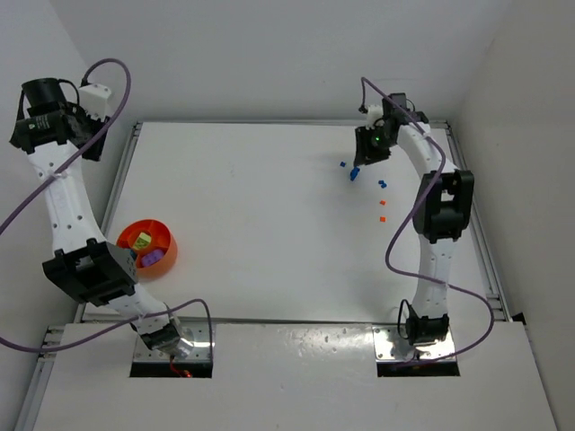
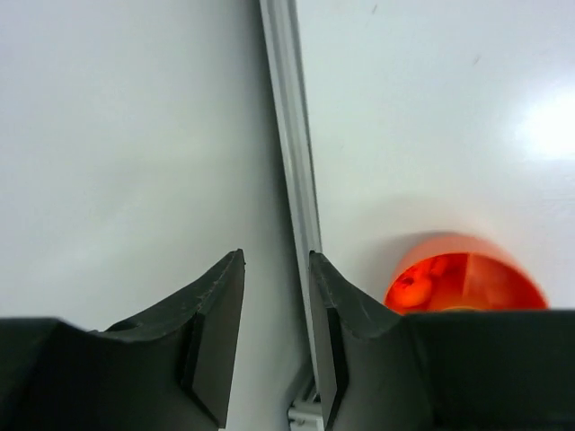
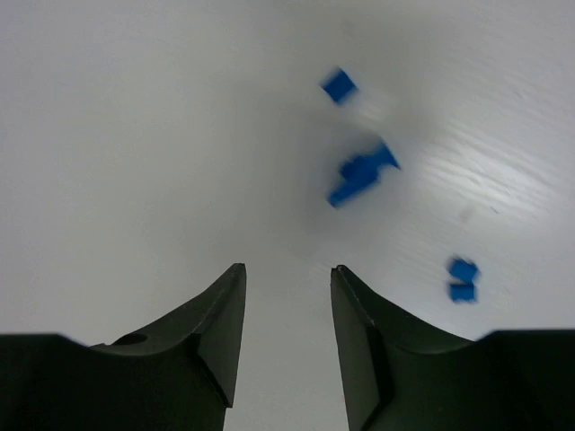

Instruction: Sort the legos into containers by color

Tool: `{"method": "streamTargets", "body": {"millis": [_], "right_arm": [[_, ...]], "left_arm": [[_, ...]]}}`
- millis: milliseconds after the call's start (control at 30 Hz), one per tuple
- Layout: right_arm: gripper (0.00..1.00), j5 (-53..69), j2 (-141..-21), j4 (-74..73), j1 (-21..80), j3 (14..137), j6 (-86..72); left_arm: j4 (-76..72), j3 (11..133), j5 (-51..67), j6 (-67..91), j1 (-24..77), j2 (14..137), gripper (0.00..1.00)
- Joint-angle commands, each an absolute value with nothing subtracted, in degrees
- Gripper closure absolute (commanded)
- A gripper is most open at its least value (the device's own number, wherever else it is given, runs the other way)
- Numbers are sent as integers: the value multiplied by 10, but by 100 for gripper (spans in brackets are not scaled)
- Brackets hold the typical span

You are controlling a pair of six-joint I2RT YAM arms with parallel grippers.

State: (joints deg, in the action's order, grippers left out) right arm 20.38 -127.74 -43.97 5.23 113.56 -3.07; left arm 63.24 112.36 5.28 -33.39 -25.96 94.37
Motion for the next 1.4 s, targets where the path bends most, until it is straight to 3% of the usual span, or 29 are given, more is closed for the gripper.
{"method": "streamTargets", "body": {"millis": [0,100,300,600,967,1367], "right_arm": [[58,107,-1239,-513,-5,1110,74],[63,62,-1210,-513,-27,1045,121],[63,37,-1172,-458,-33,926,196],[55,80,-1172,-375,-28,837,353],[55,108,-1244,-374,-22,896,411],[57,141,-1233,-403,-4,841,517]], "left_arm": [[605,1133,94,-271,-215,906,59],[574,1098,89,-238,-164,879,59],[556,1063,125,-210,-98,871,56],[551,1033,158,-173,-35,877,53],[546,1027,158,-151,-25,882,53],[546,1016,147,-141,-8,888,52]]}}
